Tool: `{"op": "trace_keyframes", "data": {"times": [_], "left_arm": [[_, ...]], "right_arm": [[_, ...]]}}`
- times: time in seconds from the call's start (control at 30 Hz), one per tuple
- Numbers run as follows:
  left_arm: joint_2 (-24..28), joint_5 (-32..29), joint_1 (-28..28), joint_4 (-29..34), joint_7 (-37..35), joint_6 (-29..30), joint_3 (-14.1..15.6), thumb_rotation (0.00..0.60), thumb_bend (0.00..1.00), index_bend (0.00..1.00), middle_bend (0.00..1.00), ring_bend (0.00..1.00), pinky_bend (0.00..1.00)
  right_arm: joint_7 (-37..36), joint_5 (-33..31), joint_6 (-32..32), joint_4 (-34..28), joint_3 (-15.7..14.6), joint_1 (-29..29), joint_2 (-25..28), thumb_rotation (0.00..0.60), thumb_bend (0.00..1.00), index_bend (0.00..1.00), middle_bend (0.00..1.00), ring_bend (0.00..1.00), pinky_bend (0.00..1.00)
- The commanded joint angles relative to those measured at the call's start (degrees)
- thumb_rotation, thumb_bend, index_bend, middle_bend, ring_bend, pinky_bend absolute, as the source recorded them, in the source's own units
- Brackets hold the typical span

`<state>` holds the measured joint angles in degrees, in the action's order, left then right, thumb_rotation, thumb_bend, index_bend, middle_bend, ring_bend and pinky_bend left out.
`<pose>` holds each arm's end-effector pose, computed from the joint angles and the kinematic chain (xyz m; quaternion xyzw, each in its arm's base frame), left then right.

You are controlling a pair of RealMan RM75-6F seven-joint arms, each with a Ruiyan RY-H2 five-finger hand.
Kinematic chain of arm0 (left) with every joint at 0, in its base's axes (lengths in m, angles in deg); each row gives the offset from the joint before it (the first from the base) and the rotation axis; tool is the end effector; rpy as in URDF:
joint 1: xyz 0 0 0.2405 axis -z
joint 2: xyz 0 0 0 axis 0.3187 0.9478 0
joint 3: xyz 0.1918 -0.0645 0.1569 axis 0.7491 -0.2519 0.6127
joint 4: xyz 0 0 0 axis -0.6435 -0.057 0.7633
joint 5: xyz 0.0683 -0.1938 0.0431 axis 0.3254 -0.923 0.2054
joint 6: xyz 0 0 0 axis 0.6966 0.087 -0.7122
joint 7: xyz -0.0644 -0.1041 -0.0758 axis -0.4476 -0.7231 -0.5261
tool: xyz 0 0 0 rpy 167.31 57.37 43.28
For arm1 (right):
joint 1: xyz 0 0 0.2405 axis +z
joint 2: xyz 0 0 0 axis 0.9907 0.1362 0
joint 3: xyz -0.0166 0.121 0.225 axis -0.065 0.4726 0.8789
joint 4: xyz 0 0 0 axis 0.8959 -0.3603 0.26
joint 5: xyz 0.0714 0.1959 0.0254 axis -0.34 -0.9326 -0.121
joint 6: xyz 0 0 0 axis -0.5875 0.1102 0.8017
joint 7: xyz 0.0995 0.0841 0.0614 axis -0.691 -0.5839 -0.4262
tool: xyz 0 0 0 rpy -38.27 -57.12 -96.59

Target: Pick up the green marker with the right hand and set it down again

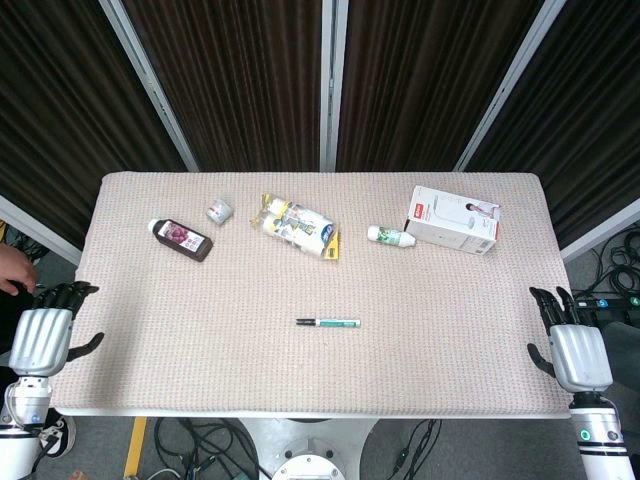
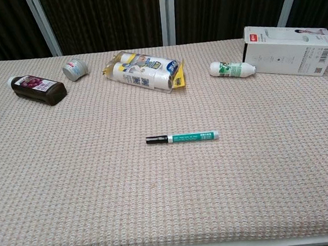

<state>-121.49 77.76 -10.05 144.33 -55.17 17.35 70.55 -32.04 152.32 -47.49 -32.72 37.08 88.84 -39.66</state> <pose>-0.3017 0.2059 0.1335 -0.6092 -0.3598 -0.3652 0.6051 -0.3110 -0.1949 0.1347 0.6155 -0.3729 0.3478 0.6009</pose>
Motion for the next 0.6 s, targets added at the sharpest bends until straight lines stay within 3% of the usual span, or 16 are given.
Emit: {"op": "trace_keyframes", "data": {"times": [0.03, 0.33, 0.6], "left_arm": [[0.06, 0.01, 0.1, 0.14, 0.15, -0.15, 0.04, 0.6, 0.18, 0.25, 0.23, 0.19, 0.25], [0.2, 0.04, 0.18, 0.53, 0.52, -0.25, 0.16, 0.6, 0.18, 0.25, 0.23, 0.19, 0.25], [0.52, -0.11, 0.84, 2.18, 1.18, -1.14, 0.03, 0.6, 0.18, 0.25, 0.23, 0.19, 0.25]], "right_arm": [[0.11, -0.02, 0.21, -0.1, -0.1, 0.09, -0.03, 0.6, 0.16, 0.08, 0.12, 0.01, 0.29], [-0.77, 0.93, -0.8, 0.14, 0.27, 0.28, -0.42, 0.6, 0.17, 0.08, 0.13, 0.03, 0.29], [-1.25, 2.0, -1.36, -3.86, 1.65, 1.46, 0.63, 0.6, 0.21, 0.12, 0.25, 0.19, 0.47]]}}
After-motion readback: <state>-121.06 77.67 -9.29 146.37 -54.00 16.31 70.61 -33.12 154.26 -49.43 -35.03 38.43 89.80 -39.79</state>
